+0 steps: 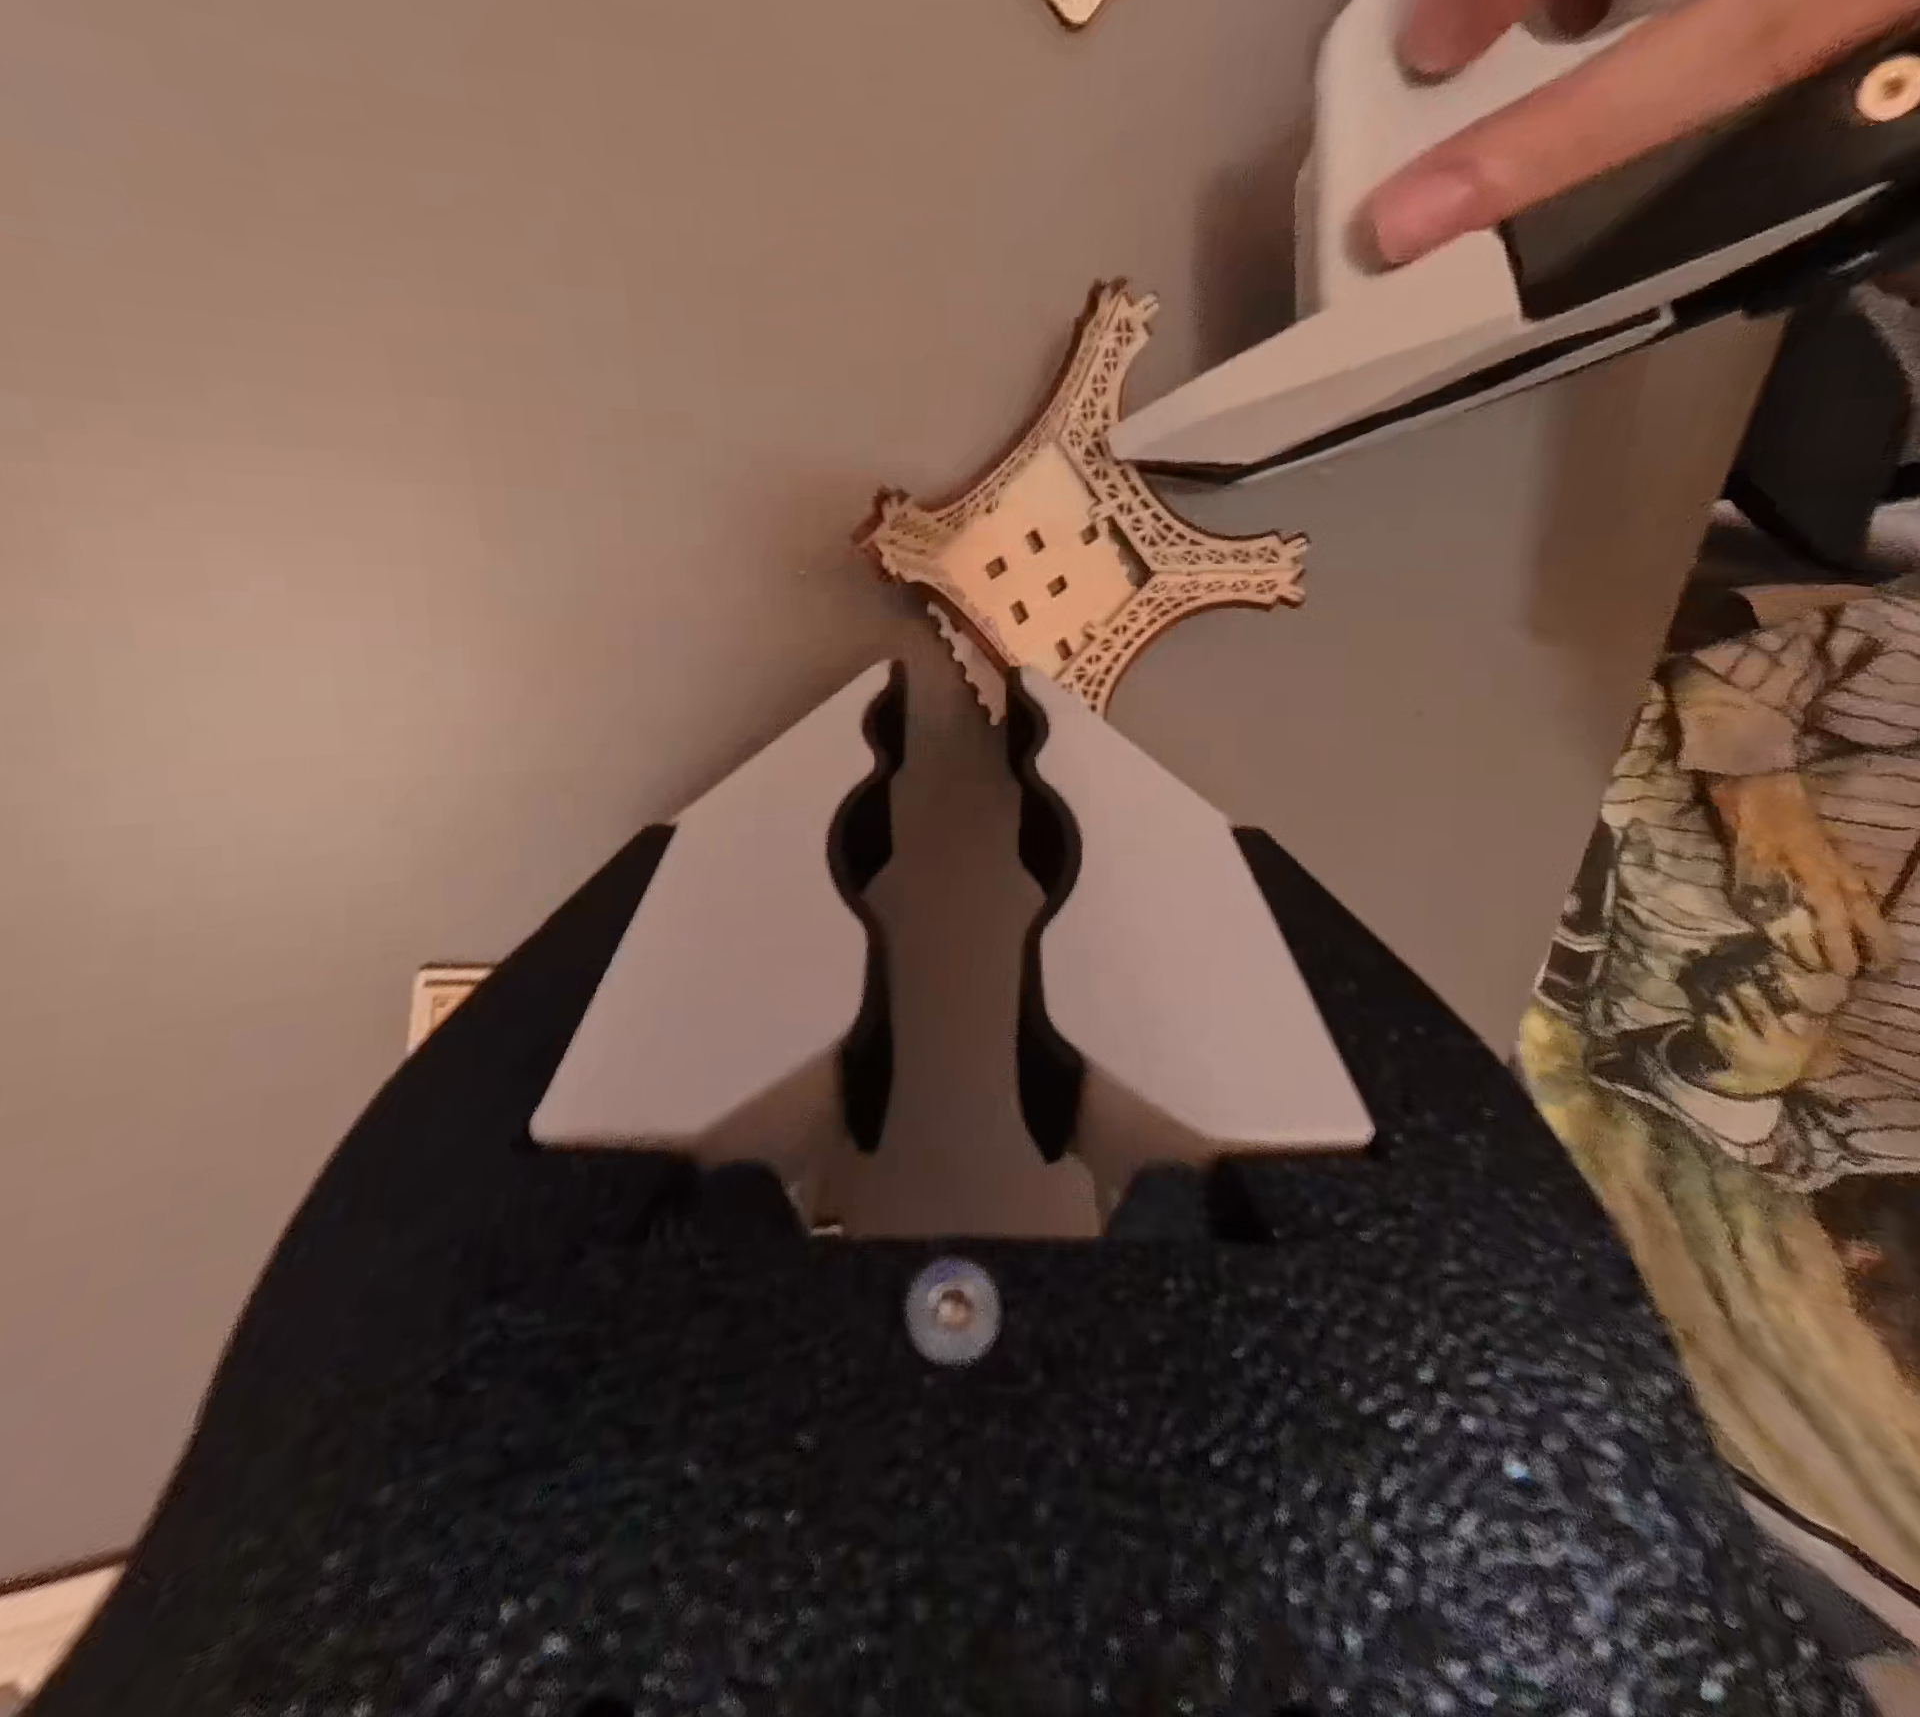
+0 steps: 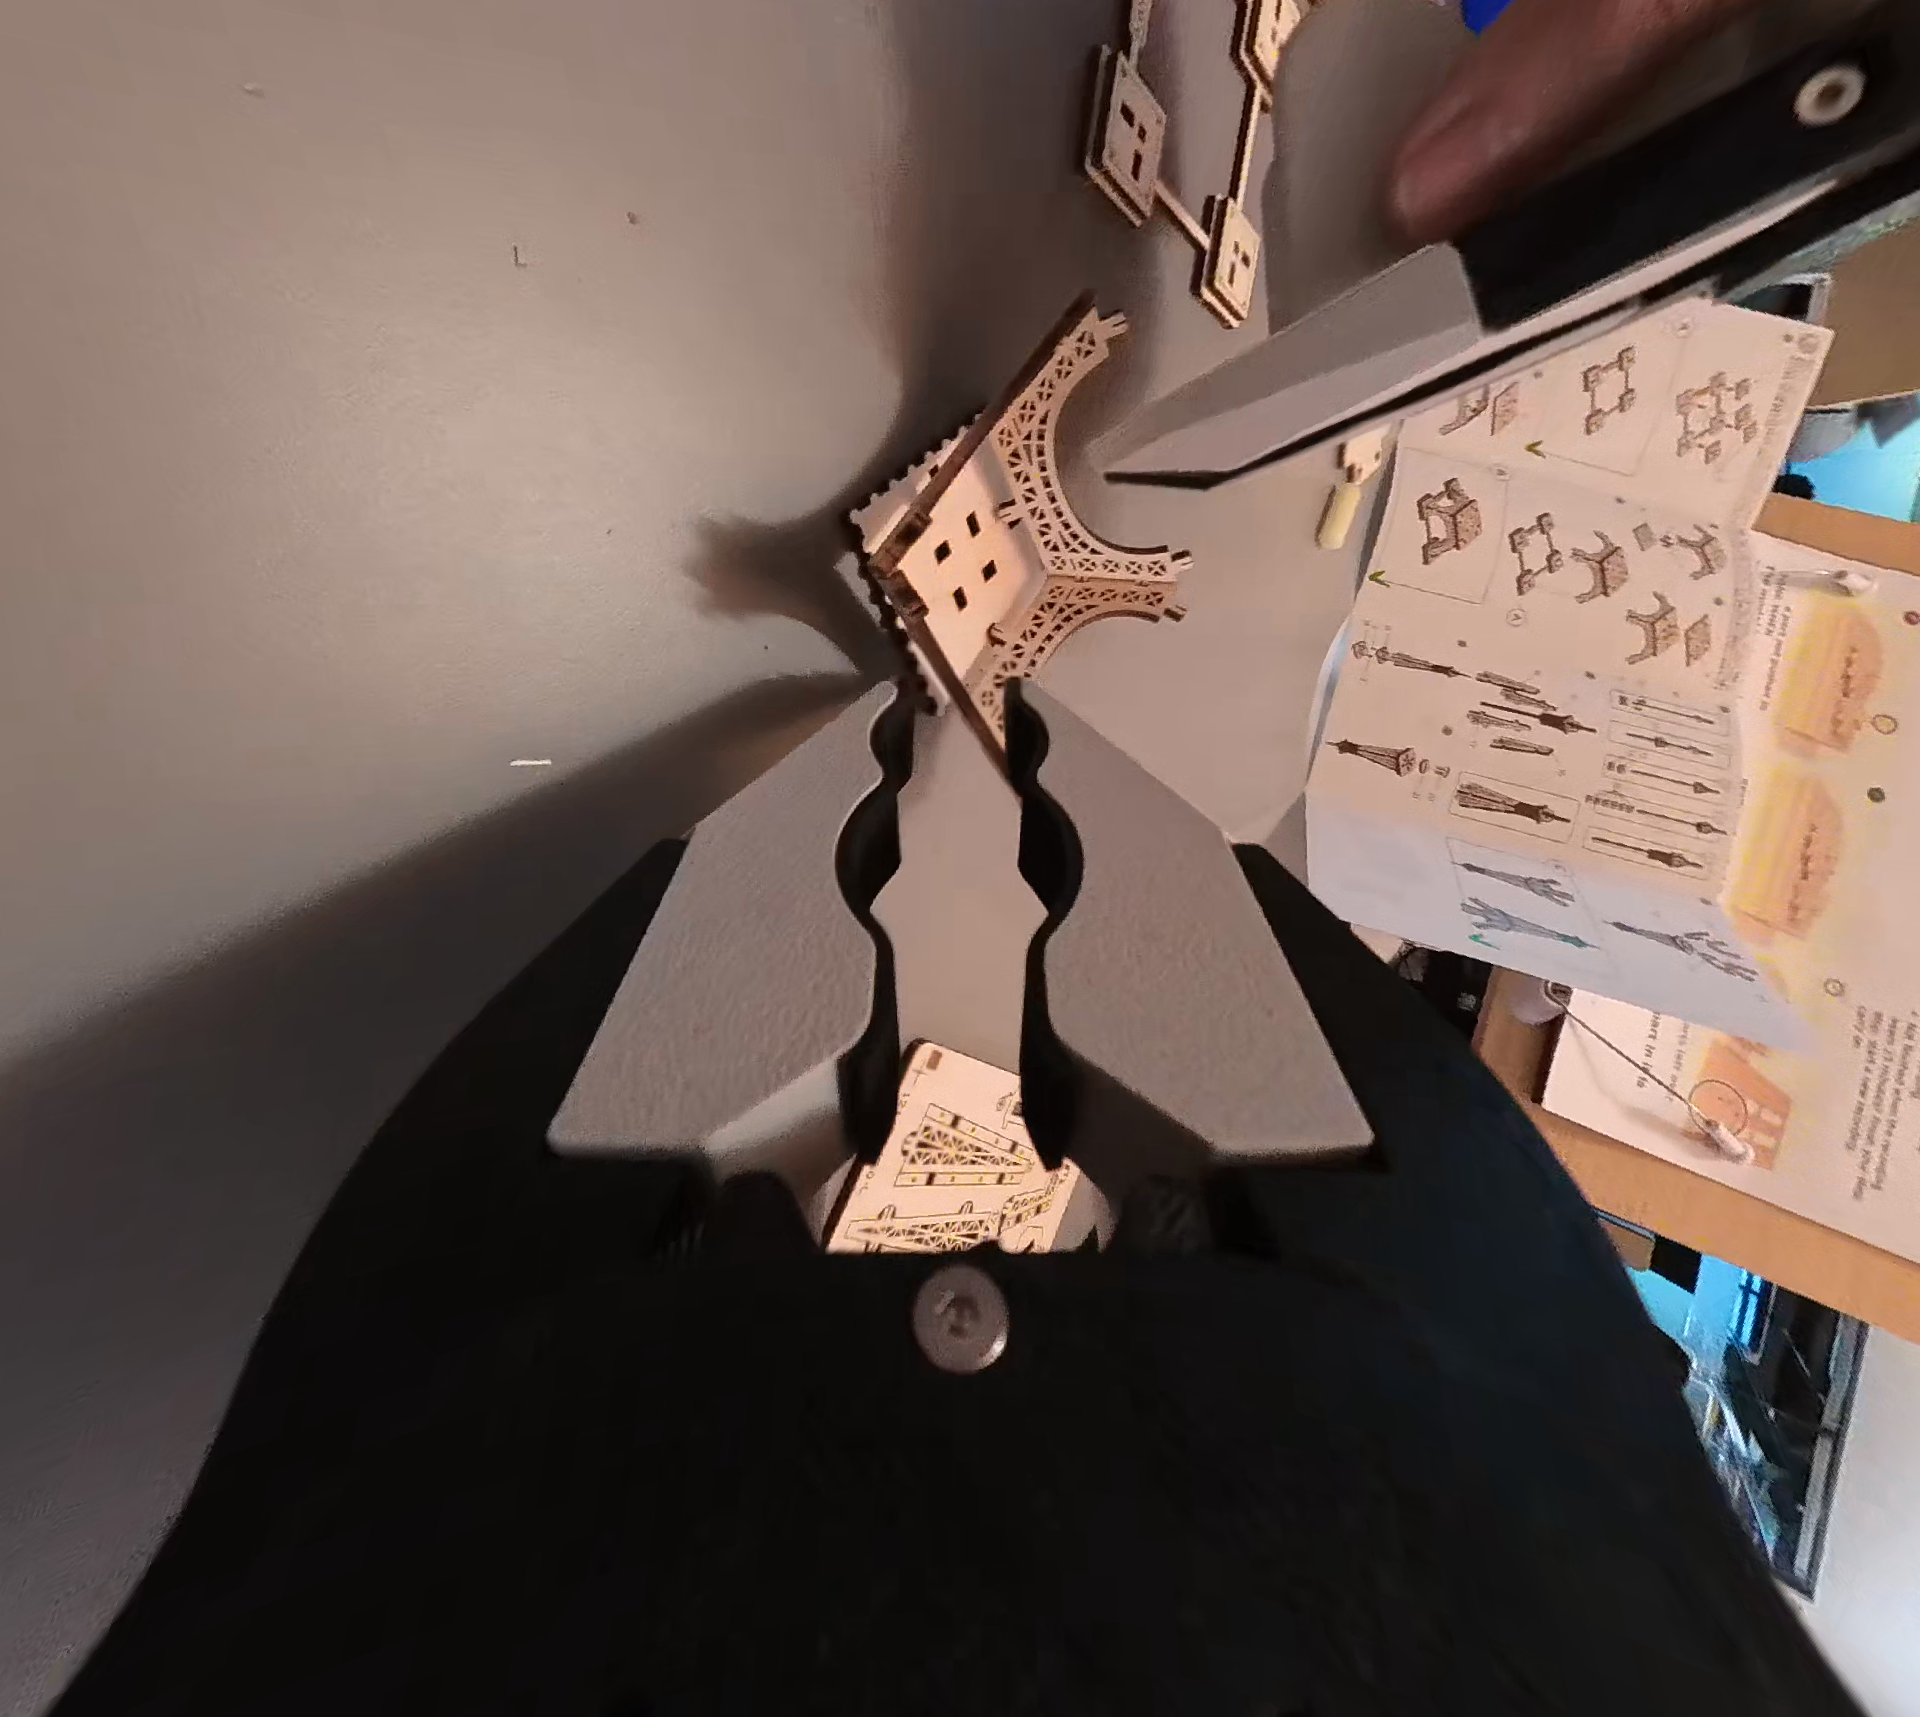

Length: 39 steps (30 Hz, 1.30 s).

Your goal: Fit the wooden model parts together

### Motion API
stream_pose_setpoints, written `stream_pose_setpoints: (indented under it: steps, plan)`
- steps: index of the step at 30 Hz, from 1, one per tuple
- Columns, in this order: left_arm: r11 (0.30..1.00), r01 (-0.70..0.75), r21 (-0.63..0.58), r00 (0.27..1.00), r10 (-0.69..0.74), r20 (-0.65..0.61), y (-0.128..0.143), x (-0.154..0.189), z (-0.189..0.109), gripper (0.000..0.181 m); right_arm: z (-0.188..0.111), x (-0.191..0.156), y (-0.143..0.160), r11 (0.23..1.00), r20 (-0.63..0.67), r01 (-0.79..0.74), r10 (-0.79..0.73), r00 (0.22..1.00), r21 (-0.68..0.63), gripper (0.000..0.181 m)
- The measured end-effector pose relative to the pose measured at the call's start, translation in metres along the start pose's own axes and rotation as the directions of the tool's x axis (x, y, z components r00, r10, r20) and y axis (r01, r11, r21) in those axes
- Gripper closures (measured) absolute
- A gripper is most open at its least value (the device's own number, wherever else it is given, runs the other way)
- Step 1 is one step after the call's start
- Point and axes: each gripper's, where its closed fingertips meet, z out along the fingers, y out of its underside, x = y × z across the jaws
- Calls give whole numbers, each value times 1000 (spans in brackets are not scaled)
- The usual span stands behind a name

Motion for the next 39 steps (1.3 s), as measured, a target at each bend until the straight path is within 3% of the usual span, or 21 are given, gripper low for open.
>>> stream_pose_setpoints:
  steps: [4, 13, 28, 35, 39]
  plan:
    - [999, 38, 19, 995, -36, -96, -4, 8, 0, 166, 0, -3, -2, 1000, 32, 10, -11, 999, 20, 157]
    - [999, 10, -41, 996, -14, -89, 0, 4, 8, 174, 8, -3, -8, 998, 89, 49, -53, 995, 49, 179]
    - [994, -30, -103, 999, 28, -17, 3, -6, 7, 178, 13, 0, -12, 996, 124, 86, -88, 988, 24, 180]
    - [994, -35, -105, 999, 37, 8, -4, -9, -1, 161, 14, -3, -13, 995, 187, 98, -100, 977, 24, 181]
    - [995, -41, -91, 999, 41, -1, -10, -6, 1, 173, 14, -3, -13, 994, 202, 104, -107, 974, 26, 181]
